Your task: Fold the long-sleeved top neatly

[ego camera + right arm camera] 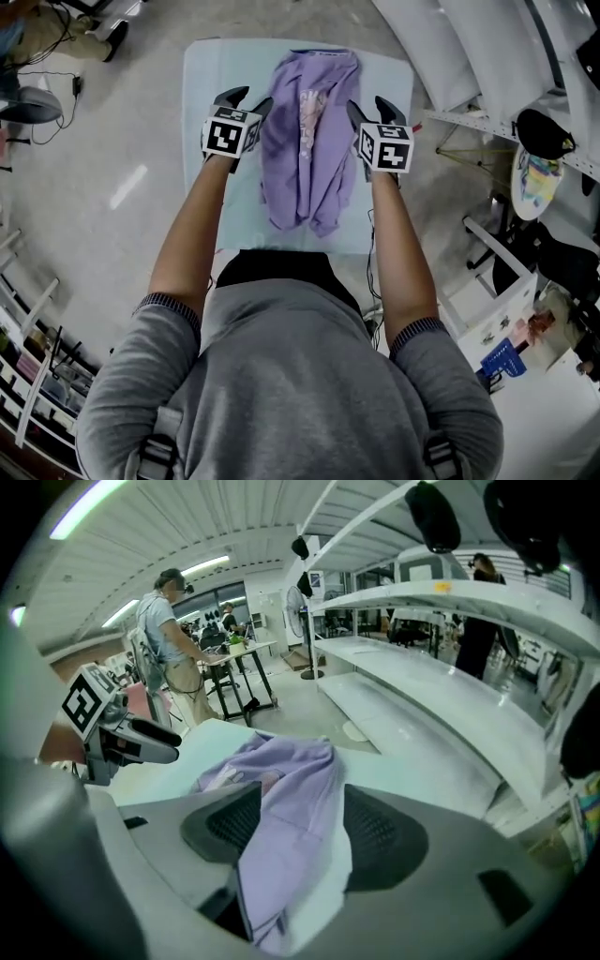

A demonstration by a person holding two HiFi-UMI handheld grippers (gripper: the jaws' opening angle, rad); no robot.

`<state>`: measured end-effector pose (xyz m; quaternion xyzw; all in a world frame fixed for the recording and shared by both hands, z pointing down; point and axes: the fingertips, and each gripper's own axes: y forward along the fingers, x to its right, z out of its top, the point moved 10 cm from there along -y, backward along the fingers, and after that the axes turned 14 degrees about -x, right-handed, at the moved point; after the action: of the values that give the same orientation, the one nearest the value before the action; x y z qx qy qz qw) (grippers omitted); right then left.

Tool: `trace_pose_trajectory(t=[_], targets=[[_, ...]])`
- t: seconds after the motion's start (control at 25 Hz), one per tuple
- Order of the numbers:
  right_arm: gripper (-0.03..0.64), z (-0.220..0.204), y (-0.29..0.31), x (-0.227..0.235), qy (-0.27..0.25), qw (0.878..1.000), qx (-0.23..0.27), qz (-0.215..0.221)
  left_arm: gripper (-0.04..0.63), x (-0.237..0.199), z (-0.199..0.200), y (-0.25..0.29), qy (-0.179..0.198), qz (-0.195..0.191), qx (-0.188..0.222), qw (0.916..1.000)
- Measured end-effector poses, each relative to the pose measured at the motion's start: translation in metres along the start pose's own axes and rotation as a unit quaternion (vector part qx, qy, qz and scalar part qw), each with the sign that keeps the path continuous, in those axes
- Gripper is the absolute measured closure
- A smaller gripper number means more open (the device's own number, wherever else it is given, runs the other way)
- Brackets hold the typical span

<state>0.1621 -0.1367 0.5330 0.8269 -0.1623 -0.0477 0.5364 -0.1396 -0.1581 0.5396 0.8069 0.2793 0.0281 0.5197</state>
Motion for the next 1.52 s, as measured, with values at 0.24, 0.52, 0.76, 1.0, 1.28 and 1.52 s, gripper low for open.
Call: trace_pose_trajectory(t=[0.24, 0.52, 0.76, 1.0, 1.28, 1.52], targets=[[0.298, -0.043, 0.027, 0.0, 0.105, 0.992, -0.055, 0.038, 0.296, 0.009, -0.036, 0.03, -0.072, -0.023, -0.078, 0.9941], [0.39, -0.059, 0.053, -0.011, 0.135, 0.985, -0.094, 0.051, 0.497, 0.018, -0.065, 0.053, -0.11, -0.036, -0.117, 0.9864], [0.597, -0.054, 0.051, -0.005, 0.117, 0.989, -0.085, 0.021, 0.575, 0.008, -0.063, 0.052, -0.111, -0.022, -0.106, 0.9878], [0.598, -0.052, 0.033, 0.025, 0.111, 0.991, -0.073, -0.005, 0.575, -0.035, -0.052, 0.027, -0.108, 0.034, -0.08, 0.9904], [0.598, -0.044, 0.023, 0.07, 0.091, 0.992, -0.079, -0.048, 0.575, -0.098, -0.036, 0.004, -0.108, 0.097, -0.067, 0.9872], [0.598, -0.041, 0.029, 0.104, 0.05, 0.991, -0.097, -0.078, 0.575, -0.127, -0.019, 0.002, -0.054, 0.129, -0.082, 0.9868]])
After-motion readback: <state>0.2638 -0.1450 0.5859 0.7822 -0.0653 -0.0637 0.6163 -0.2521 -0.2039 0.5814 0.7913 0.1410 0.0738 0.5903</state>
